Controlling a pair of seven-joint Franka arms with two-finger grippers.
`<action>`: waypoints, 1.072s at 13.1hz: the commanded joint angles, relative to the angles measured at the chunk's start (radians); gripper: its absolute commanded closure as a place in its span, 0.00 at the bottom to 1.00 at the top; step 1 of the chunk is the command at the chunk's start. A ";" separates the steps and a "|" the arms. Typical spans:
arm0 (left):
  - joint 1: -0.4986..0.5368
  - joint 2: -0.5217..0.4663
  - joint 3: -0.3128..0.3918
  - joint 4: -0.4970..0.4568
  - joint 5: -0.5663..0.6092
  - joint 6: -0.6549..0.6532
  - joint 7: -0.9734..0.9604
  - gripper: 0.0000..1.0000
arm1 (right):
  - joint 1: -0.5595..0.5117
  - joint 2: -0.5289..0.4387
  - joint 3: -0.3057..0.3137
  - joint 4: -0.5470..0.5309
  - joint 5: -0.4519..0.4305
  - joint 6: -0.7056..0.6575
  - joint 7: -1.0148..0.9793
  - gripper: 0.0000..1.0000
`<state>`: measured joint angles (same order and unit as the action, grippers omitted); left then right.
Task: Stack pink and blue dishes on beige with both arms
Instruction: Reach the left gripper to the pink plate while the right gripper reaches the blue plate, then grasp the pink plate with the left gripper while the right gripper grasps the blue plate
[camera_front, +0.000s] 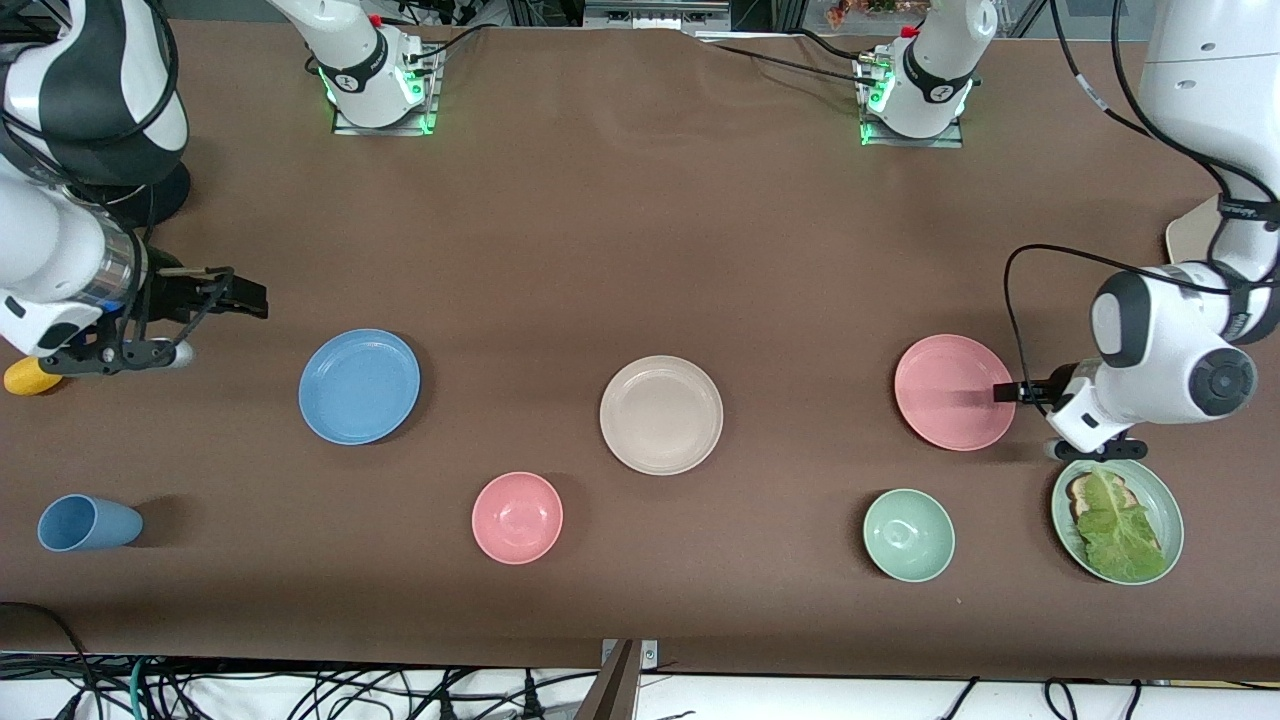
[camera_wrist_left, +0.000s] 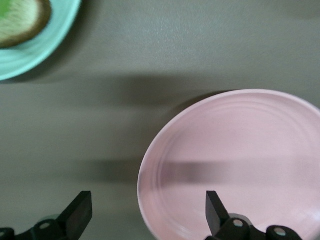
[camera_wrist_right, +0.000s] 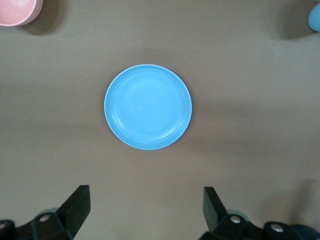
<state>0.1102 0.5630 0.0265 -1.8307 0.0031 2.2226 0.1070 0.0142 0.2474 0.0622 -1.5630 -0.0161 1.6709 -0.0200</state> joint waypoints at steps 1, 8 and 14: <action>0.043 -0.100 -0.005 -0.235 0.009 0.243 0.049 0.00 | -0.011 0.070 0.008 0.000 -0.010 0.064 -0.040 0.00; 0.040 -0.101 -0.010 -0.292 0.009 0.350 -0.016 1.00 | -0.025 0.124 -0.024 -0.342 -0.024 0.551 -0.040 0.00; 0.023 -0.098 -0.059 -0.251 0.008 0.292 -0.134 1.00 | -0.065 0.224 -0.045 -0.428 -0.024 0.753 -0.098 0.00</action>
<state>0.1423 0.4748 -0.0145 -2.0884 0.0032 2.5455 0.0298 -0.0229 0.4764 0.0098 -1.9738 -0.0290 2.3949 -0.0884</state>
